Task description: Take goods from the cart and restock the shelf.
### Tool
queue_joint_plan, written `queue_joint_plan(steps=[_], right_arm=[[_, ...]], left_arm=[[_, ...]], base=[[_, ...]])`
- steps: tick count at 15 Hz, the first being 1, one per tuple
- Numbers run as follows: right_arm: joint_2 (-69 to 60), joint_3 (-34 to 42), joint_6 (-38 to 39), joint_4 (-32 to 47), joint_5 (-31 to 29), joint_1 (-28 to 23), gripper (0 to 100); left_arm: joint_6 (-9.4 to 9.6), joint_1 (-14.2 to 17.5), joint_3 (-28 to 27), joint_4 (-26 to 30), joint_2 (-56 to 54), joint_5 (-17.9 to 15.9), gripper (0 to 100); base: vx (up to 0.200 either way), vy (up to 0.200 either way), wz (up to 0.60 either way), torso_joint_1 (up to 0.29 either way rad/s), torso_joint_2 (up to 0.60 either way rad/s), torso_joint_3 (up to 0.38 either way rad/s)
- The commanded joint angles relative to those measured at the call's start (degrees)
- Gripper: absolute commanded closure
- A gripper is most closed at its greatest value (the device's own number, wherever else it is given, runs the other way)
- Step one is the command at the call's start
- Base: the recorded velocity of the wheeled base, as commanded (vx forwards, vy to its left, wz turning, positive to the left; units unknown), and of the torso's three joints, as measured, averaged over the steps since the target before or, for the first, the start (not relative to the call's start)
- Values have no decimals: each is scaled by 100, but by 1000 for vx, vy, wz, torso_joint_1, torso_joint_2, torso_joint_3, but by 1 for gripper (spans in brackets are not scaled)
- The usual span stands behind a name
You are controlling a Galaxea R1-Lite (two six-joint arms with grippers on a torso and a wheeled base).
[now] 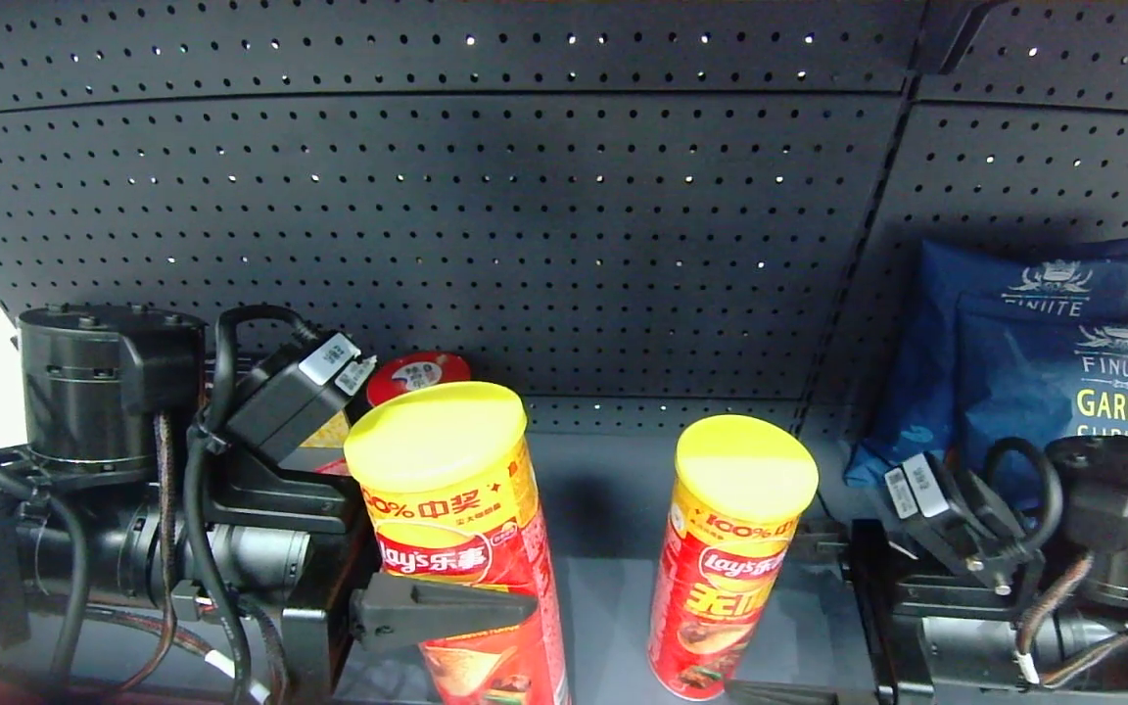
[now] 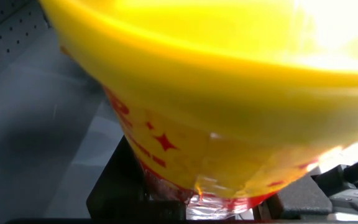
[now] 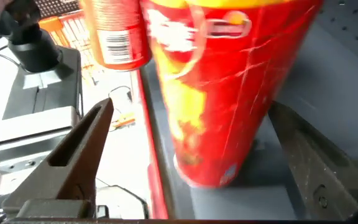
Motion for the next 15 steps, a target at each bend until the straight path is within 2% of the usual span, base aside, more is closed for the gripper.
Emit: queue_joint_plan(steps=[1,4,6,7,9,10,11,12,14,15], right_arm=[[-928,-18,-1,584,-149,1,0],[-1877,-247,8,1753,-694,221,0],[-2387,-440,43,2228,-1116,256,0],[-2510,-502,52,2333,-1292,265,0],[-2958,-502,113,2588,-2030,300,0],[-2994,-493,131,2614,-2083,309,0],[-3240,-554,175,2966,-2540,370,0],[-3336,-554,192,3036,-2751,441,0],[-3468,-554,306,3027,-2804,467,0],[-3538,-581,403,3027,-2830,423,0]], left_arm=[[1,2,-11,-3,-9,7,100],[10,-15,-20,-3,-9,24,100],[10,-15,-29,-3,-18,297,100],[1,-7,-29,-3,-27,349,100],[1,11,-47,-3,-53,420,100],[1,11,-55,-3,-53,446,100],[1,11,-187,-3,-27,551,100],[10,11,-372,-3,-1,551,100],[1,2,-591,14,87,595,100],[1,11,-838,67,210,885,100]], base=[[0,0,0,0,0,0],[0,0,0,0,0,0],[0,0,0,0,0,0],[0,0,0,0,0,0],[0,0,0,0,0,0],[0,0,0,0,0,0],[0,0,0,0,0,0],[0,0,0,0,0,0],[0,0,0,0,0,0],[0,0,0,0,0,0]])
